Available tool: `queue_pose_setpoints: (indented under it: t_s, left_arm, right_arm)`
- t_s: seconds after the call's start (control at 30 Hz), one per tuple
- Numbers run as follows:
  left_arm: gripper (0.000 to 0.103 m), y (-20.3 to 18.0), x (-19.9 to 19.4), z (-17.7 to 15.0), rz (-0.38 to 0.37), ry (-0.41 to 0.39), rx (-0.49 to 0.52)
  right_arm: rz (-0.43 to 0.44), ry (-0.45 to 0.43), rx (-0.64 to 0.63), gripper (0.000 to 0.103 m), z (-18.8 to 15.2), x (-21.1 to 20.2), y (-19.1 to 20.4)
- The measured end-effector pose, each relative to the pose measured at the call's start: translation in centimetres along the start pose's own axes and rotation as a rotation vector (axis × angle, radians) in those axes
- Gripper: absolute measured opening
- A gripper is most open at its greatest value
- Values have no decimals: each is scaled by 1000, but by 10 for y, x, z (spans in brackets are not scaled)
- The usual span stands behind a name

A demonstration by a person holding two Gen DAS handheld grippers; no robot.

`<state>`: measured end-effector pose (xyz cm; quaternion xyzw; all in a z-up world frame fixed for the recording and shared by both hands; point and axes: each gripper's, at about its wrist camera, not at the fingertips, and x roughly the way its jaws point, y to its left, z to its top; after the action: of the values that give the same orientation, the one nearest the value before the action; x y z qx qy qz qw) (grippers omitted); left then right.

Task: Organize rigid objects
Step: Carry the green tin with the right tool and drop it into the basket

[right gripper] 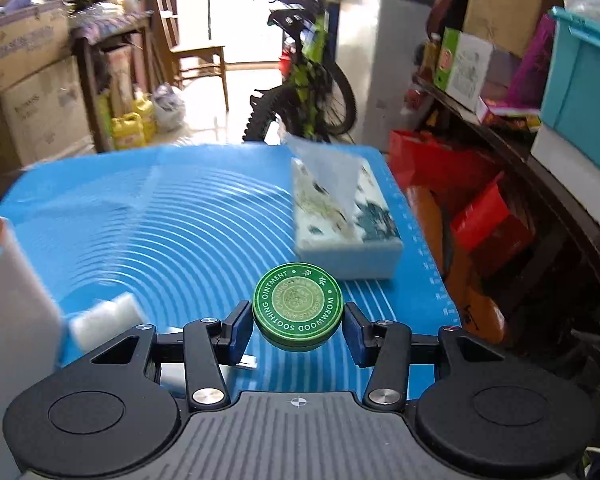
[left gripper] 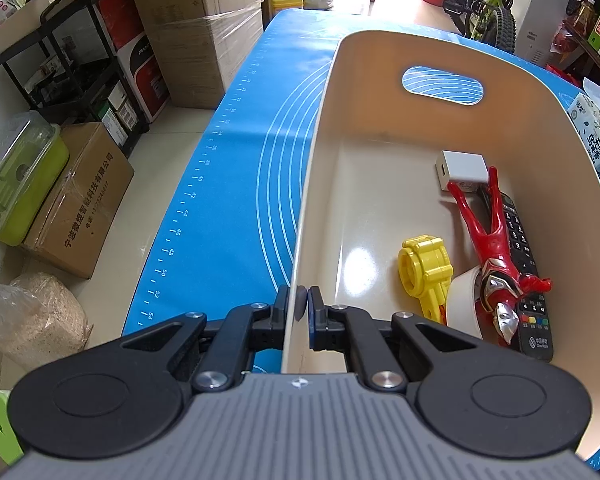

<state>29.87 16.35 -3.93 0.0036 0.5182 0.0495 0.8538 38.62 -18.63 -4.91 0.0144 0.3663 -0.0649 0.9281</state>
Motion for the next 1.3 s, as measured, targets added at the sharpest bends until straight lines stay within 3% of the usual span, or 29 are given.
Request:
queue_pose_setpoints:
  t_s: [0.33, 0.53, 0.63, 0.83, 1.0, 1.17, 1.3]
  left_arm:
    - [10, 0, 0, 0, -1, 1, -6]
    - [10, 0, 0, 1, -2, 0, -6]
    - [10, 1, 0, 0, -2, 0, -6]
    - [10, 0, 1, 1, -5, -2, -5]
    - [10, 0, 1, 1, -5, -2, -5]
    - [10, 1, 0, 1, -16, -4, -8]
    - [10, 0, 2, 0, -7, 0, -8]
  right_arm:
    - [237, -134, -168, 54, 26, -80, 80]
    - [363, -115, -246, 54, 20, -95, 136]
    - [405, -65, -268, 54, 8, -89, 163]
    - [444, 56, -314, 54, -21, -73, 205]
    - [421, 137, -387, 54, -40, -62, 228]
    - [391, 195, -413, 53, -49, -54, 231]
    - [404, 202, -370, 61, -41, -56, 219]
